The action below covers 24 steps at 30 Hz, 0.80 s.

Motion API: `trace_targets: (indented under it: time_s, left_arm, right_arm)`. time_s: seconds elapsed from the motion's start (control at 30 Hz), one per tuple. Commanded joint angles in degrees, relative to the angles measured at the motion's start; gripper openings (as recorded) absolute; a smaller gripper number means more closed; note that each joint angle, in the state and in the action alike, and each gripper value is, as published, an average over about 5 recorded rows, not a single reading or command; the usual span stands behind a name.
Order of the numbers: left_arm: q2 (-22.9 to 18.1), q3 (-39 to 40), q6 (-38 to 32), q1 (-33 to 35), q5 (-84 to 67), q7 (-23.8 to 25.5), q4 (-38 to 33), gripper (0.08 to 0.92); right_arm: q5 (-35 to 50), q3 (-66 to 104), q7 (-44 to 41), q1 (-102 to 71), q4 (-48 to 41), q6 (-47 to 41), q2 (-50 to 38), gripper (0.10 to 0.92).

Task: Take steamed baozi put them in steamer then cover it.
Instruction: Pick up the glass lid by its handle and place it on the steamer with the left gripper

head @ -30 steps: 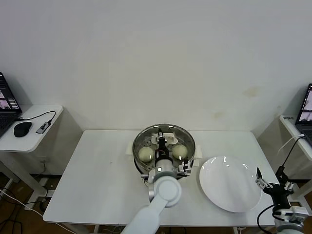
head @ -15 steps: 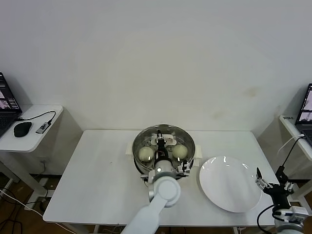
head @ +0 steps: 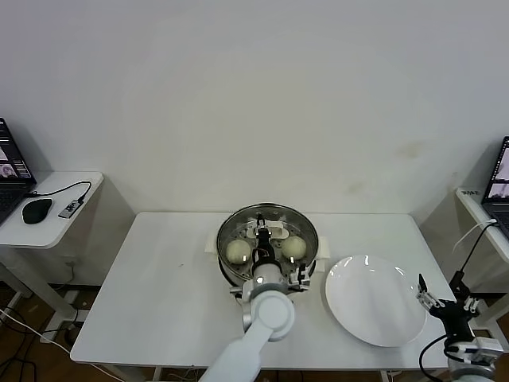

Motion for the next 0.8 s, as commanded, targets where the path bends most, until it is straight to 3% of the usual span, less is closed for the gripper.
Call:
trace_targets:
  time_s: [0.03, 0.6, 0.8]
  left_arm:
    - [0.0, 0.4, 1.6, 0.4, -0.6, -1.4, -1.8, 0.206]
    - [0.6, 2.2, 1.8, 5.0, 0.0, 3.5, -10.4, 0.716]
    - [1.2, 2.4, 1.9, 6.3, 0.4, 4.8, -12.8, 0.817]
  right_arm:
    - [0.0, 0.0, 0.0, 0.0, 0.0, 0.0, 0.0, 0.823]
    - [0.1, 0.3, 0.0, -0.1, -0.1, 0.1, -0.1, 0.823]
    - [0.2, 0.4, 0.0, -0.3, -0.1, 0.1, -0.2, 0.823]
